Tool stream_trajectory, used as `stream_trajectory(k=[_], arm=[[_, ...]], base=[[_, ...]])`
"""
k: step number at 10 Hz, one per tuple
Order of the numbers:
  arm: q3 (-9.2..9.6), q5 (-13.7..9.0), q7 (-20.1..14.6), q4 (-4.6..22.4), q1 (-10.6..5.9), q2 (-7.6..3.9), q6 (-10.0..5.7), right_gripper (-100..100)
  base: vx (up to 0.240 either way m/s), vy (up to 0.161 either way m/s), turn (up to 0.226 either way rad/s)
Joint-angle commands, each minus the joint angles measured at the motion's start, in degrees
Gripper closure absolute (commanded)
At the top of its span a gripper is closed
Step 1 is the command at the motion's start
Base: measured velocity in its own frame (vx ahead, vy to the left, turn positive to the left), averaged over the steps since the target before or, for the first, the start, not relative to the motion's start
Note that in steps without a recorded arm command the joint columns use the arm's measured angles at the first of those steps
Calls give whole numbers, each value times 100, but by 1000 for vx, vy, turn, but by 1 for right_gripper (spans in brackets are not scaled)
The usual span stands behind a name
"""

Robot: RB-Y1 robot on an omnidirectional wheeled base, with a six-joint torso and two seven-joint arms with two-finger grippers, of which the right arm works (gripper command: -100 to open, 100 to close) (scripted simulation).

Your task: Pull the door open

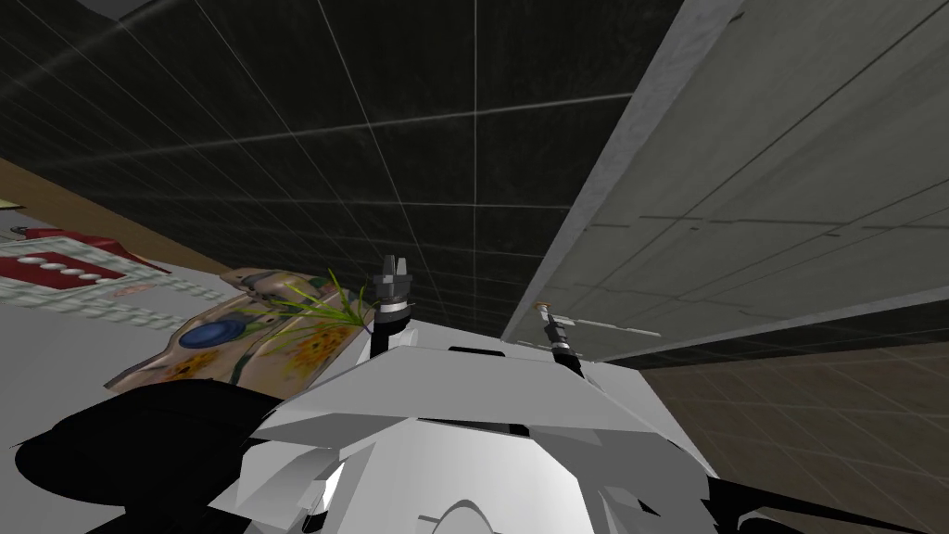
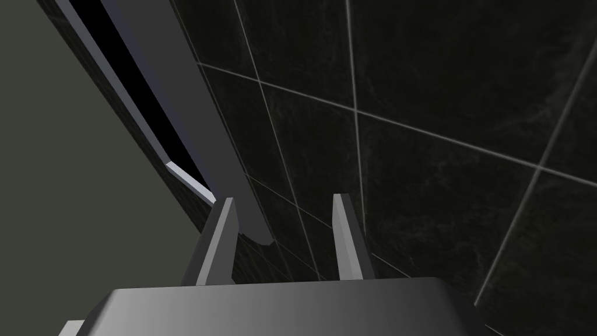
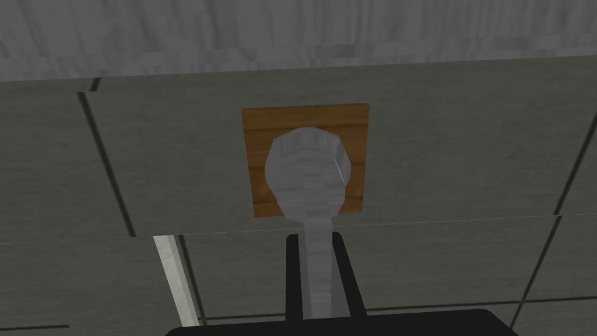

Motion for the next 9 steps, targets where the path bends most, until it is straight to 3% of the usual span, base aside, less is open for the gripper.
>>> stream_trajectory(k=[1, 4, 9], arm=[[0, 0, 0, -1, 0, 0, -3, 100], [0, 0, 0, -1, 0, 0, -3, 100], [249, 62, -295, 63, 282, -263, -442, 100]], base=[[-19, 0, 6], [-3, 0, 1], [-184, -63, 159]])
